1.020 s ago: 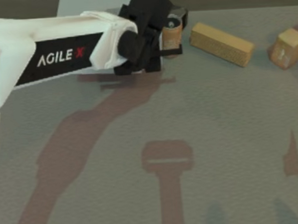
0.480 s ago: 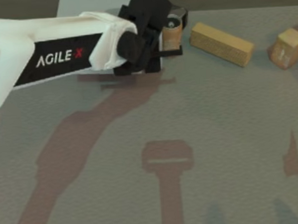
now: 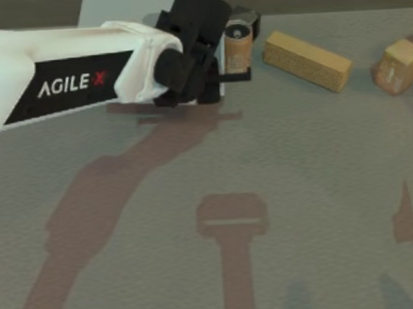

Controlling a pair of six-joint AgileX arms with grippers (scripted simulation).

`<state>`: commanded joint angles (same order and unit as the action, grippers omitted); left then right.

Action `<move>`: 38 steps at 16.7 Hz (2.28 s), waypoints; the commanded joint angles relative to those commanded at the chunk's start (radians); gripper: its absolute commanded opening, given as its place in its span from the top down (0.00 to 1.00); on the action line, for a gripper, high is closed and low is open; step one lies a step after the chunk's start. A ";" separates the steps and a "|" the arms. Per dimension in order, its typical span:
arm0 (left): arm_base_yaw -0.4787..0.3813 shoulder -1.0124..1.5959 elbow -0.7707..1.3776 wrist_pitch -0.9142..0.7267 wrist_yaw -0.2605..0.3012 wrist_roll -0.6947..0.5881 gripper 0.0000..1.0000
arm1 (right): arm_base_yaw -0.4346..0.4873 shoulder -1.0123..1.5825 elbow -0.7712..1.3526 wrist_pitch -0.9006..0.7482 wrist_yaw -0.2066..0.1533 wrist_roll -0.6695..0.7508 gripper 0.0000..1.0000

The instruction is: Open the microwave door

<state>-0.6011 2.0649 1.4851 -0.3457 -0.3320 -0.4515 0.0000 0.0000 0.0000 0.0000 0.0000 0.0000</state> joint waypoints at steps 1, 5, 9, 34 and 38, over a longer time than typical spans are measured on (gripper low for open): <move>0.000 0.000 0.000 0.000 0.000 0.000 1.00 | 0.000 0.000 0.000 0.000 0.000 0.000 0.00; 0.000 0.000 0.000 0.000 0.000 0.000 1.00 | 0.000 0.000 0.000 0.000 0.000 0.000 0.00; 0.000 0.000 0.000 0.000 0.000 0.000 1.00 | 0.000 0.000 0.000 0.000 0.000 0.000 0.00; 0.008 -0.044 -0.070 0.043 0.041 0.057 1.00 | 0.000 0.000 0.000 0.000 0.000 0.000 0.00; 0.008 -0.044 -0.070 0.043 0.041 0.057 1.00 | 0.000 0.000 0.000 0.000 0.000 0.000 0.00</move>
<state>-0.5927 2.0206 1.4153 -0.3030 -0.2910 -0.3945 0.0000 0.0000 0.0000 0.0000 0.0000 0.0000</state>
